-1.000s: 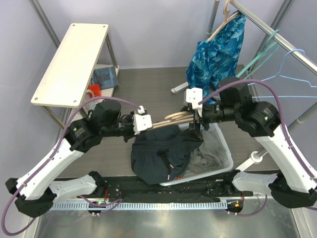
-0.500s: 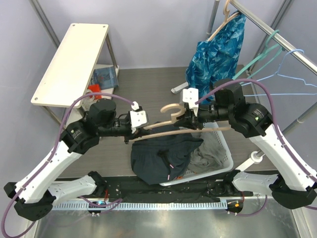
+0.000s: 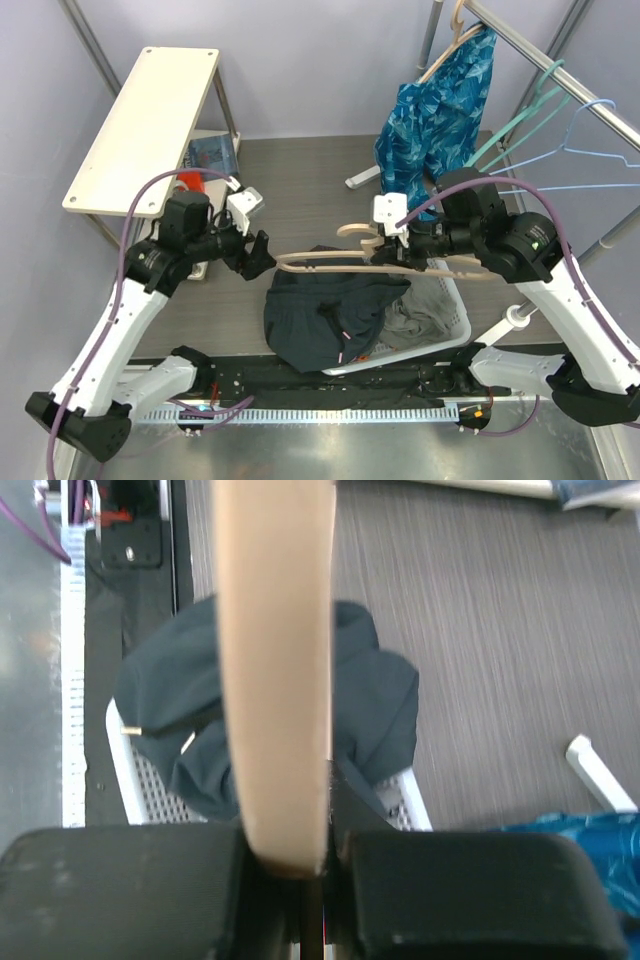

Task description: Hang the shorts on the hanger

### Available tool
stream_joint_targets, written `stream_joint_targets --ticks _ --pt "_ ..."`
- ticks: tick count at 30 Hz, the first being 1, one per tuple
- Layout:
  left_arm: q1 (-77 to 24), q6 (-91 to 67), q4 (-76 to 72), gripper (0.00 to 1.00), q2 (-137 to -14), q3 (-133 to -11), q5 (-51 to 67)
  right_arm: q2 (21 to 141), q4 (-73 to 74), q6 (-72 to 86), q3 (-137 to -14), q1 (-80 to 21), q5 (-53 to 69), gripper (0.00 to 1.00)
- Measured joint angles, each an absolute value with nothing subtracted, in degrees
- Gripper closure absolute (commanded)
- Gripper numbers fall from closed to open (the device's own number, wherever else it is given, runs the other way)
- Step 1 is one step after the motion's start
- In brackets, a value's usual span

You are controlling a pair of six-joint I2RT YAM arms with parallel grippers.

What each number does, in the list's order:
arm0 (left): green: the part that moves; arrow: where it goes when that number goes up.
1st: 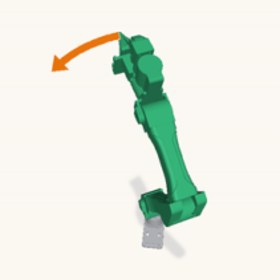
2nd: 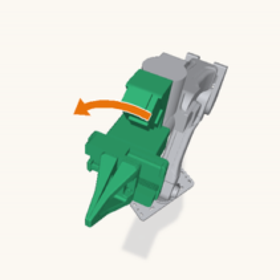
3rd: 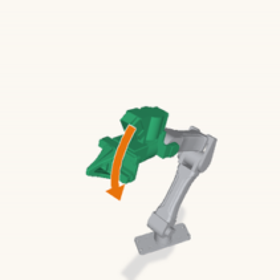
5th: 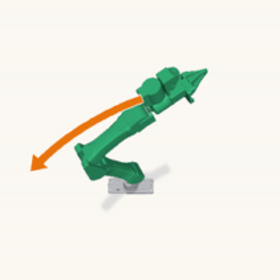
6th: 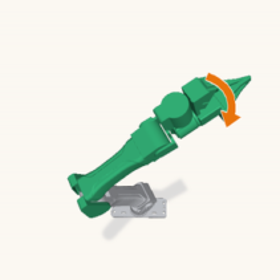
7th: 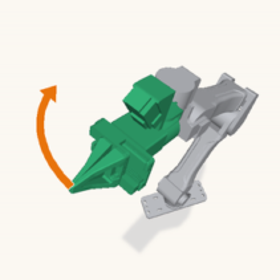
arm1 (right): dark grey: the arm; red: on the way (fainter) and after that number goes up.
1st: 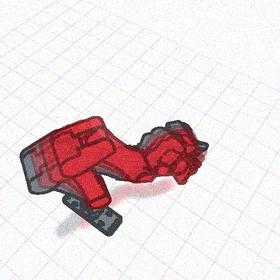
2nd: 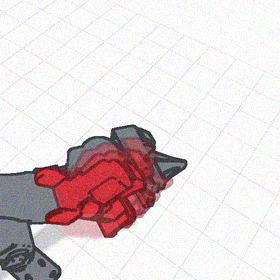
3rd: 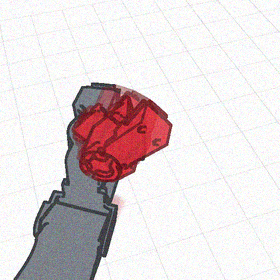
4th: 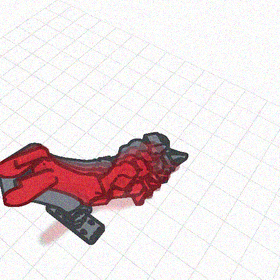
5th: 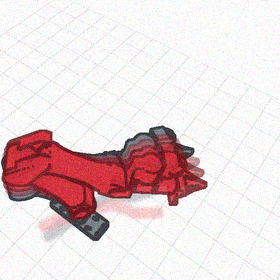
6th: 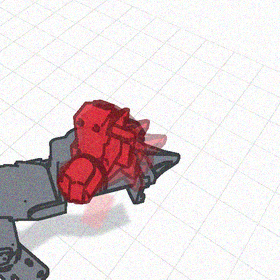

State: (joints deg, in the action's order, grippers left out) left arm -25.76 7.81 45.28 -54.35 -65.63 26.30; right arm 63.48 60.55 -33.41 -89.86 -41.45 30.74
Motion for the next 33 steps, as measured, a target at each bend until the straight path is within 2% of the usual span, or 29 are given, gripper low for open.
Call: stream_joint_targets --ticks 6,13,27,30,31,33 --pt "-20.99 5.41 49.52 0.31 -61.12 -64.05 27.16 63.59 67.99 -34.94 -91.07 -41.43 28.05 0.99" --pt "-20.97 2.59 54.13 0.32 -70.06 -62.92 25.61 65.98 73.3 -35.35 -91.92 -41.43 27.57 0.99" --pt "-24.14 -1.1 55.33 0.39 -80.49 -62.02 21.89 66.22 75.33 -36.25 -91.88 -41.43 27.79 0.99" --pt "-26.2 -1.1 55.68 0.47 -81.78 -62.02 21.34 66.22 75.53 -36.38 -91.88 -41.43 27.79 0.99" --pt "-26.87 -1.04 55.99 0.55 -81.93 -62.02 21.04 66.19 75.53 -36.36 -91.88 -41.43 27.79 0.99" --pt "-27.53 -1.08 56.55 0.65 -82.0 -62.0 20.91 66.13 75.53 -36.36 -91.88 -41.43 27.75 0.99"
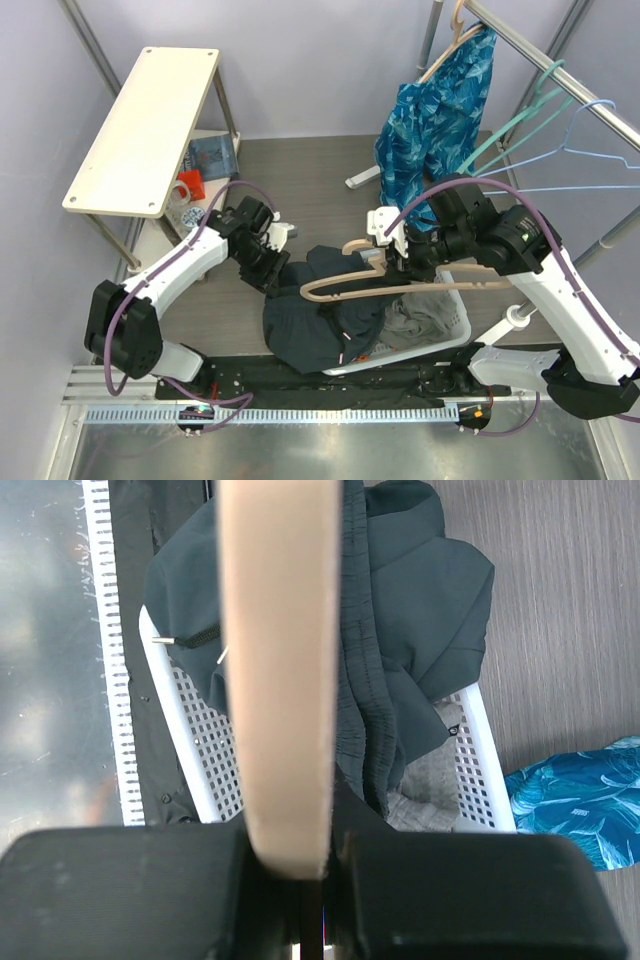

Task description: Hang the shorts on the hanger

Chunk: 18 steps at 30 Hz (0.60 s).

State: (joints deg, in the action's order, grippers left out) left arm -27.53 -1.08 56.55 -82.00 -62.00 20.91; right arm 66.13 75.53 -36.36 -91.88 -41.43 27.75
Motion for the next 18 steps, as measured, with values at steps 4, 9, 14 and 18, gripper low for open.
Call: stream_joint_targets --ticks 4,9,14,18 --pt "-28.23 0.3 59.18 0.9 -81.97 -62.65 20.75 65.54 74.94 -36.23 -91.88 -41.43 27.66 0.99" --pt "-30.22 1.65 61.93 1.0 -78.54 -65.3 19.59 64.88 72.86 -35.92 -91.96 -41.43 27.77 0.99" --pt "-35.77 3.31 62.48 1.0 -72.2 -69.1 16.64 64.95 71.09 -36.42 -92.38 -41.43 28.69 0.99" --pt "-37.93 4.14 62.63 1.0 -69.25 -70.89 14.66 65.3 70.87 -37.47 -92.88 -41.43 30.28 0.99"
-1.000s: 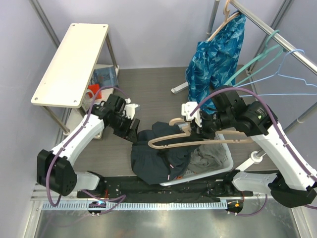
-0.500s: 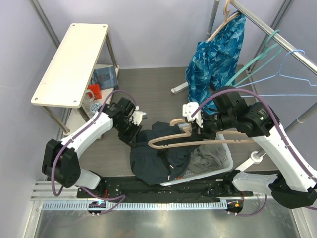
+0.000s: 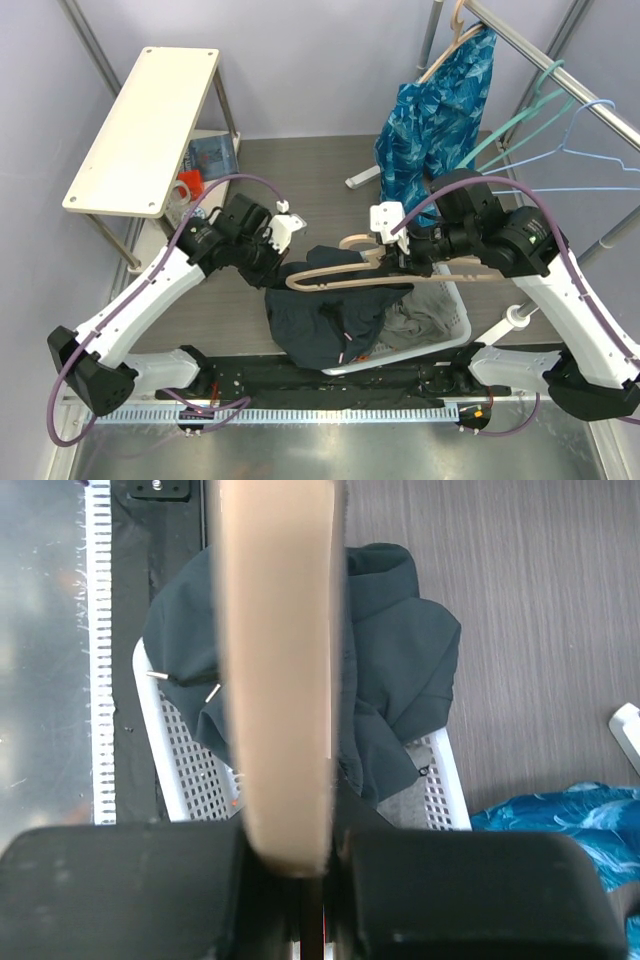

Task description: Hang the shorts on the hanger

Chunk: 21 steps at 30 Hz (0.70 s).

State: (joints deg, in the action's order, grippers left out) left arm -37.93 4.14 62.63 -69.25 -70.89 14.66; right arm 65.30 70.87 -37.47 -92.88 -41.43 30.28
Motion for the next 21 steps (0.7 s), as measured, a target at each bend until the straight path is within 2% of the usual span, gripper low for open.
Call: stream_joint_targets --ticks 10,21 --pt "-38.28 5.23 62.98 1.0 -68.45 -72.77 11.7 66.92 69.89 -38.11 -92.47 -41.39 33.71 0.99" --pt "-39.7 5.41 63.11 1.0 -66.28 -76.09 11.64 69.01 60.01 -33.21 -84.97 -41.41 36.01 0.99"
